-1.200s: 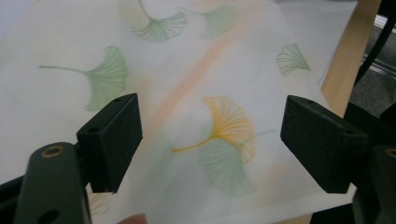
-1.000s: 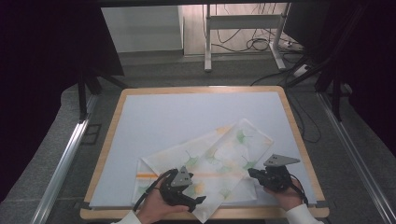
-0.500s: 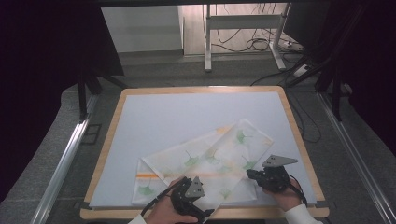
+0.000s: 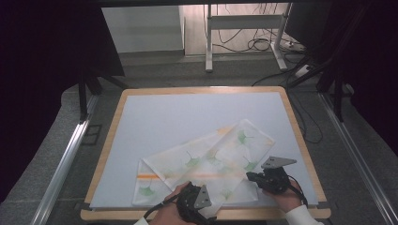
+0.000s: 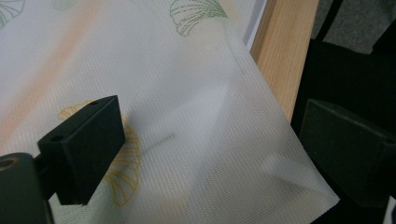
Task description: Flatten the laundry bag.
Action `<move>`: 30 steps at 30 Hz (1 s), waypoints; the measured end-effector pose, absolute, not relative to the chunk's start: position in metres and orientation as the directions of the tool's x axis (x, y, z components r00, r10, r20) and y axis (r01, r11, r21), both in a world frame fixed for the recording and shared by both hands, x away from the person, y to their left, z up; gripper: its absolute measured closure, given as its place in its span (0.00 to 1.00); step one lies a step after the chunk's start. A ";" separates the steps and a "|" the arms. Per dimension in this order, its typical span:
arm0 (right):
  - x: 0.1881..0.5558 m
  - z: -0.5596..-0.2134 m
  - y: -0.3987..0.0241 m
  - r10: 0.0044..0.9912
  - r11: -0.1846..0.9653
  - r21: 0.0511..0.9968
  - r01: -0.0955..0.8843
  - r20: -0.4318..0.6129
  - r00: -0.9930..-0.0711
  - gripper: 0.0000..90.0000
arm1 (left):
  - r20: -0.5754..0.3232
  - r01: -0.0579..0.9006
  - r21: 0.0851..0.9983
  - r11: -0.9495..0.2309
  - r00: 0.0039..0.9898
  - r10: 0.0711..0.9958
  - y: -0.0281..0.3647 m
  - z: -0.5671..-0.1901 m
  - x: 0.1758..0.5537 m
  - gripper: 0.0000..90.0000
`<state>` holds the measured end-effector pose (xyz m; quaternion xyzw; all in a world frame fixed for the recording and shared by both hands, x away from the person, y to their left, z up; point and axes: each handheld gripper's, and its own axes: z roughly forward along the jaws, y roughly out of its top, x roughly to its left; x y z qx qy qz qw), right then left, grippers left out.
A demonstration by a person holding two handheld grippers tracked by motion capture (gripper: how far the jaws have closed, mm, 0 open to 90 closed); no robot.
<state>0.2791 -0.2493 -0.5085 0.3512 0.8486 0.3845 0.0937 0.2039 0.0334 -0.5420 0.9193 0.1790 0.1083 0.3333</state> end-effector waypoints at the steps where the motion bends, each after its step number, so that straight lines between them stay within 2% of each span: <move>1: 0.279 -0.509 -0.249 0.668 0.460 0.716 0.525 0.111 -0.736 0.99 | 0.090 0.254 0.651 -0.715 0.910 0.406 0.034 -0.542 0.204 0.10; 4: 0.279 -0.509 -0.249 0.668 0.461 0.713 0.528 0.113 -0.735 0.99 | 0.135 0.261 0.653 -0.711 0.883 0.449 0.035 -0.540 0.203 0.25; 6: 0.279 -0.509 -0.249 0.668 0.461 0.713 0.528 0.113 -0.736 0.99 | 0.142 0.272 0.657 -0.703 0.871 0.470 0.038 -0.539 0.204 0.38; 7: 0.279 -0.509 -0.249 0.668 0.461 0.713 0.528 0.113 -0.736 0.99 | 0.142 0.272 0.657 -0.703 0.871 0.470 0.038 -0.539 0.204 0.42; 13: 0.279 -0.509 -0.249 0.666 0.461 0.713 0.528 0.114 -0.737 0.98 | 0.059 0.301 0.671 -0.678 0.890 0.453 0.045 -0.535 0.211 0.48; 16: 0.280 -0.509 -0.250 0.666 0.460 0.716 0.525 0.113 -0.737 0.98 | 0.013 0.312 0.686 -0.657 0.898 0.440 0.048 -0.534 0.213 0.57; 18: 0.279 -0.509 -0.250 0.667 0.460 0.717 0.524 0.110 -0.737 0.98 | -0.014 0.322 0.685 -0.653 0.902 0.431 0.050 -0.533 0.216 0.69; 21: 0.279 -0.508 -0.249 0.665 0.464 0.715 0.523 0.109 -0.739 0.98 | -0.040 0.334 0.687 -0.645 0.904 0.426 0.051 -0.532 0.217 0.73; 24: 0.278 -0.508 -0.249 0.662 0.462 0.720 0.518 0.109 -0.741 0.98 | -0.078 0.351 0.696 -0.626 0.904 0.420 0.052 -0.532 0.218 0.84; 30: 0.279 -0.507 -0.250 0.669 0.456 0.721 0.521 0.109 -0.735 0.99 | -0.095 0.370 0.707 -0.603 0.894 0.437 0.055 -0.530 0.219 0.91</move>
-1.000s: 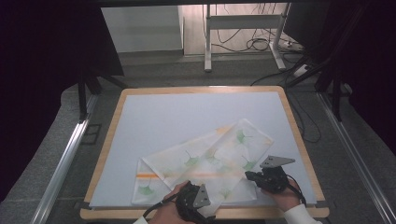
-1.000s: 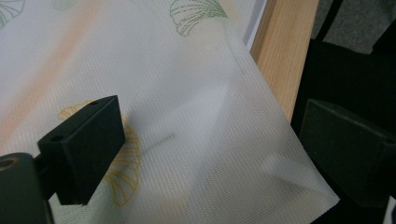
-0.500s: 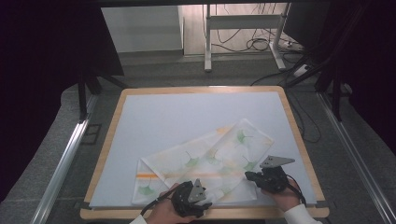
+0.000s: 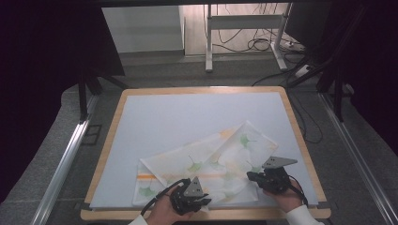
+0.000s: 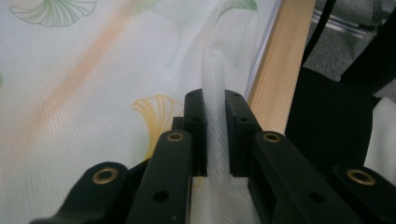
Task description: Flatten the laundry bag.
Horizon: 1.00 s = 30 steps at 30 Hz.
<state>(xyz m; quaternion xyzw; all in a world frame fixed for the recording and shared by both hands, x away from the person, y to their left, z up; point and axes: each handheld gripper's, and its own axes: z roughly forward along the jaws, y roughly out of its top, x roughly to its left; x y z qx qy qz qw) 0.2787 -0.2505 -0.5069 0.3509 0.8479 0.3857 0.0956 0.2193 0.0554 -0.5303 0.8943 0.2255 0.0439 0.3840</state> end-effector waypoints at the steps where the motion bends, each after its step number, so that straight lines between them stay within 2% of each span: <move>1: 0.279 -0.508 -0.250 0.669 0.460 0.719 0.521 0.106 -0.736 0.99 | -0.096 0.375 0.716 -0.589 0.889 0.448 0.058 -0.529 0.220 0.95; 30: 0.274 -0.503 -0.247 0.659 0.455 0.726 0.516 0.115 -0.743 0.99 | -0.153 0.471 0.772 -0.426 0.789 0.595 0.105 -0.515 0.250 0.98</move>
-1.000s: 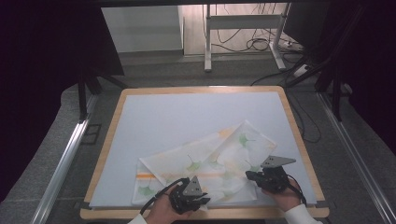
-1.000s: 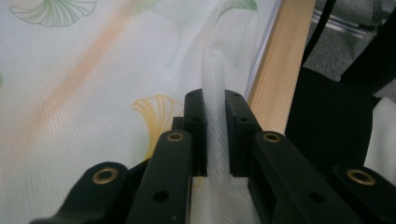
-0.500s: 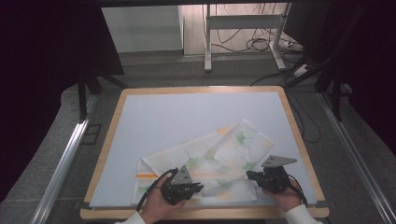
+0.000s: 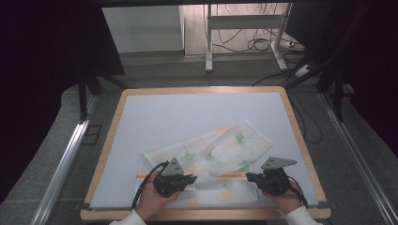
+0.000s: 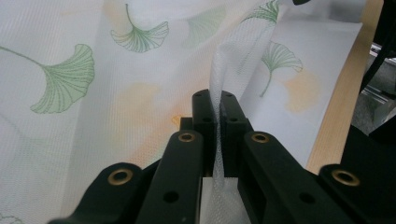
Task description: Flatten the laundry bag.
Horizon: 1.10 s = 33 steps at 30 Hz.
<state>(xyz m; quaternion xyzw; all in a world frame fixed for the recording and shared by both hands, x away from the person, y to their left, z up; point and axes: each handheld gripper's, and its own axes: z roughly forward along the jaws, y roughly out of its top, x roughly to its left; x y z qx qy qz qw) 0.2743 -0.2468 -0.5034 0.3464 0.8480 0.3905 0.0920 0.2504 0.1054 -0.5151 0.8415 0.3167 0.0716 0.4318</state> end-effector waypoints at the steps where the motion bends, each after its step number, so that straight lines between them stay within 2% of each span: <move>1: 0.274 -0.503 -0.247 0.659 0.455 0.726 0.516 0.115 -0.743 0.99 | -0.153 0.471 0.772 -0.426 0.789 0.595 0.105 -0.515 0.250 0.98; 12: 0.275 -0.512 -0.234 0.628 0.508 0.689 0.516 0.113 -0.770 0.99 | -0.148 0.471 0.777 -0.418 0.781 0.606 0.109 -0.513 0.253 0.99; 33: 0.278 -0.520 -0.231 0.629 0.534 0.649 0.542 0.123 -0.768 0.99 | -0.206 0.506 0.807 -0.305 0.725 0.658 0.136 -0.505 0.275 0.99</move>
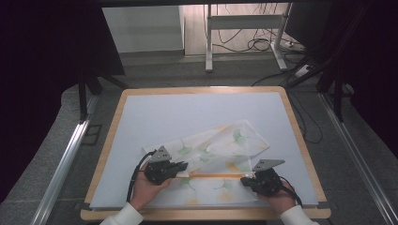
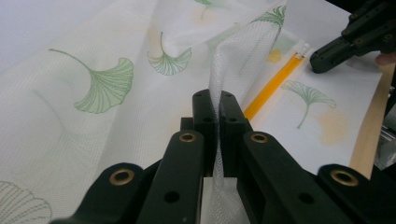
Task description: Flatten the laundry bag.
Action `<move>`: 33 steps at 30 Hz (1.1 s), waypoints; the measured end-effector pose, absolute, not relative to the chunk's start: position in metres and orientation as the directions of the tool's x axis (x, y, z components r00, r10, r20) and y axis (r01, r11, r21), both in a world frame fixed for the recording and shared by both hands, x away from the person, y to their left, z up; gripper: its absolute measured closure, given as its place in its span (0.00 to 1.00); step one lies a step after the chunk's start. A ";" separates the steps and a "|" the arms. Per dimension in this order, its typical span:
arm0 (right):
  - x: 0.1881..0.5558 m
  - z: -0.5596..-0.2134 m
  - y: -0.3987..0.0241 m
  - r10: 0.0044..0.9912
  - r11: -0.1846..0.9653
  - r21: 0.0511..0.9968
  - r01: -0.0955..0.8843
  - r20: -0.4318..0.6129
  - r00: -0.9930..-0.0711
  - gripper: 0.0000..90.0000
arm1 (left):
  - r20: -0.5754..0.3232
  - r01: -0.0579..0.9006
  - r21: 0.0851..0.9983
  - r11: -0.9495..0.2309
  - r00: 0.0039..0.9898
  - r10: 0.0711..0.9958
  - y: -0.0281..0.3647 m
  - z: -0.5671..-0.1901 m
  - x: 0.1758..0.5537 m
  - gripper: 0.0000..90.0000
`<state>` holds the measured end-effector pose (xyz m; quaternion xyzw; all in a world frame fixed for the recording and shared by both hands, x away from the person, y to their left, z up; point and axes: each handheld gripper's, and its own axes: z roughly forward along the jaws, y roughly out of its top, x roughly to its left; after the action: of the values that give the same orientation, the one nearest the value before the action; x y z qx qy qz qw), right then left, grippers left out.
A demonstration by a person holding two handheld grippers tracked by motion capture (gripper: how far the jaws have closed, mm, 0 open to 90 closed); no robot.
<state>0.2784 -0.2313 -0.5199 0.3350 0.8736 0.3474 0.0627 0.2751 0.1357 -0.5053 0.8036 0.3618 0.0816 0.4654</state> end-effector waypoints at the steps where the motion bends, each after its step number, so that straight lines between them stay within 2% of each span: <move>1: 0.279 -0.520 -0.232 0.630 0.533 0.648 0.544 0.126 -0.766 0.99 | -0.208 0.509 0.807 -0.299 0.719 0.663 0.138 -0.505 0.277 0.99; 33: 0.281 -0.520 -0.233 0.630 0.524 0.645 0.557 0.147 -0.763 0.99 | -0.225 0.530 0.817 -0.228 0.657 0.719 0.163 -0.502 0.303 0.99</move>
<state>0.2806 -0.2333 -0.5203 0.3405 0.8713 0.3496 0.0525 0.3032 0.1625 -0.5018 0.7771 0.4018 0.1002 0.4739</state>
